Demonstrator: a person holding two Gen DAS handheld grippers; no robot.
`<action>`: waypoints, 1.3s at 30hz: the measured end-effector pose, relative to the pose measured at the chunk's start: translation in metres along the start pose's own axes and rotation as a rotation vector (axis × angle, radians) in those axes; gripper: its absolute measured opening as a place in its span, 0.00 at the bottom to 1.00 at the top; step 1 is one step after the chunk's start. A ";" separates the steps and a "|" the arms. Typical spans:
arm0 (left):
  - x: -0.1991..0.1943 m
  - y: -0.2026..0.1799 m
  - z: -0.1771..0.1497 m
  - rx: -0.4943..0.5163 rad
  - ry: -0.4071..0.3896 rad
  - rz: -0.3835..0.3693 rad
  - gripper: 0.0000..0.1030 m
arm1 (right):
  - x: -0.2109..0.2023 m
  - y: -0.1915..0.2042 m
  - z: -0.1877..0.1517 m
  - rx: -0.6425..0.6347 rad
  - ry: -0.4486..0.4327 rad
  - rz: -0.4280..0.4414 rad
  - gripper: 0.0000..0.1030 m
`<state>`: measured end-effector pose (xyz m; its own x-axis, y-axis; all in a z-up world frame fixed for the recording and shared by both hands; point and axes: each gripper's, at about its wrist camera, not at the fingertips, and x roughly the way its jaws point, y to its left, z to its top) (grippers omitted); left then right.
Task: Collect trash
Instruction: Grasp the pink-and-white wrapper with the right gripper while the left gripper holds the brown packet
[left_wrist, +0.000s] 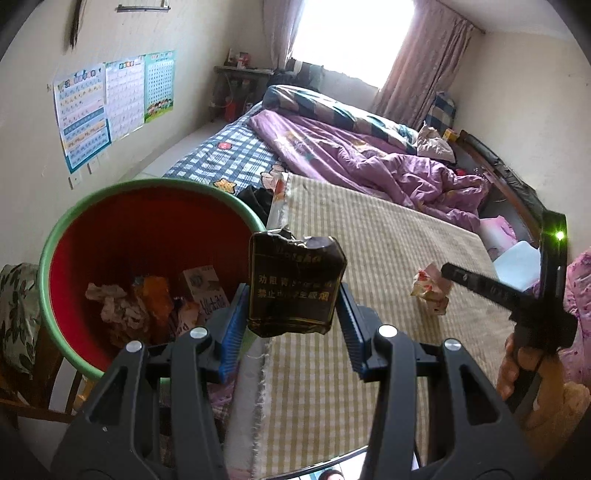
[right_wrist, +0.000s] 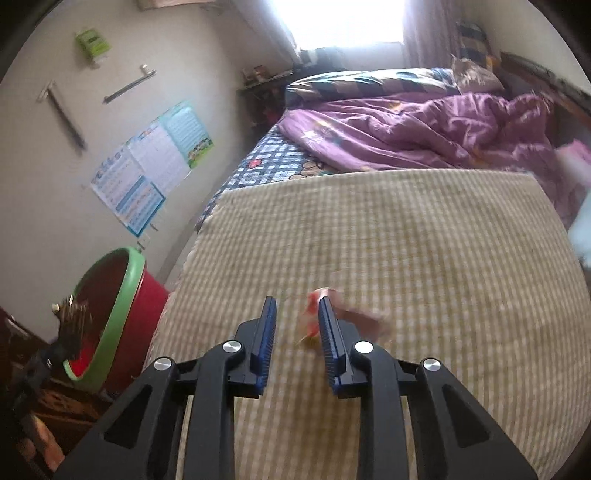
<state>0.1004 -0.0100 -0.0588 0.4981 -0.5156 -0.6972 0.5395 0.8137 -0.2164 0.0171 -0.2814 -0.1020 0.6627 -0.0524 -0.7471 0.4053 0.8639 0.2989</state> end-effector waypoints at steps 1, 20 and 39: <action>-0.001 0.001 0.001 0.000 -0.003 -0.001 0.44 | 0.000 0.000 -0.002 0.002 0.002 -0.003 0.24; -0.018 0.036 -0.005 -0.038 -0.021 0.030 0.44 | 0.057 -0.034 -0.009 0.092 0.120 -0.087 0.76; -0.021 0.051 -0.001 -0.035 -0.043 0.059 0.44 | -0.020 0.047 -0.012 0.003 -0.038 0.055 0.56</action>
<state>0.1164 0.0426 -0.0558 0.5574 -0.4770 -0.6795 0.4844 0.8516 -0.2004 0.0154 -0.2339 -0.0803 0.7070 -0.0241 -0.7068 0.3699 0.8644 0.3406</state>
